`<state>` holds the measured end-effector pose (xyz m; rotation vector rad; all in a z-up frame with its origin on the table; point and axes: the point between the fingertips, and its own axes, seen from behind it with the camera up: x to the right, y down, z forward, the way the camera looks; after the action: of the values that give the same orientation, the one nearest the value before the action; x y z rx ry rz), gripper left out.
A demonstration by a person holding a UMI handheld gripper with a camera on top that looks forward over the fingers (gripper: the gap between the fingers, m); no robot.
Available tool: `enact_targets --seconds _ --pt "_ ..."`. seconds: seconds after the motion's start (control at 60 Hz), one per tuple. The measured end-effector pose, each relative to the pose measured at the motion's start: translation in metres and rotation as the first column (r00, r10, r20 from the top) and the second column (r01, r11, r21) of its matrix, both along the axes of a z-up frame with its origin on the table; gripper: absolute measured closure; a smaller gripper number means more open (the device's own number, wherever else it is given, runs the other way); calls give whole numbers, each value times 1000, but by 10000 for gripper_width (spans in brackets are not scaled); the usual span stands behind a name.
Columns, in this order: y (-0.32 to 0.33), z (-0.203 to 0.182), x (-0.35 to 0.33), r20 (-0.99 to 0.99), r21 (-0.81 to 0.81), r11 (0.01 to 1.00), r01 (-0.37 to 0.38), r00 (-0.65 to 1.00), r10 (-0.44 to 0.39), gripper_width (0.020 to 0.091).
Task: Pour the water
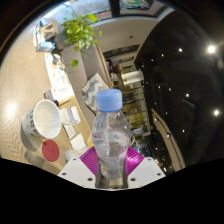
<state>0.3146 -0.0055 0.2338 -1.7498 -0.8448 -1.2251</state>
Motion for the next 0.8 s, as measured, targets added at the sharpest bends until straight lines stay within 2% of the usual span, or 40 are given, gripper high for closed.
enact_targets --seconds 0.167,0.35,0.533,0.8 --pt "-8 13 -18 -446 77 996 -35 893 66 793" --pt "-2 -27 -19 -829 75 997 3 556 61 786" --pt "14 -83 -15 -937 22 1000 -2 349 21 787" --pt "29 -148 -20 -962 -37 997 -72 272 -16 785"
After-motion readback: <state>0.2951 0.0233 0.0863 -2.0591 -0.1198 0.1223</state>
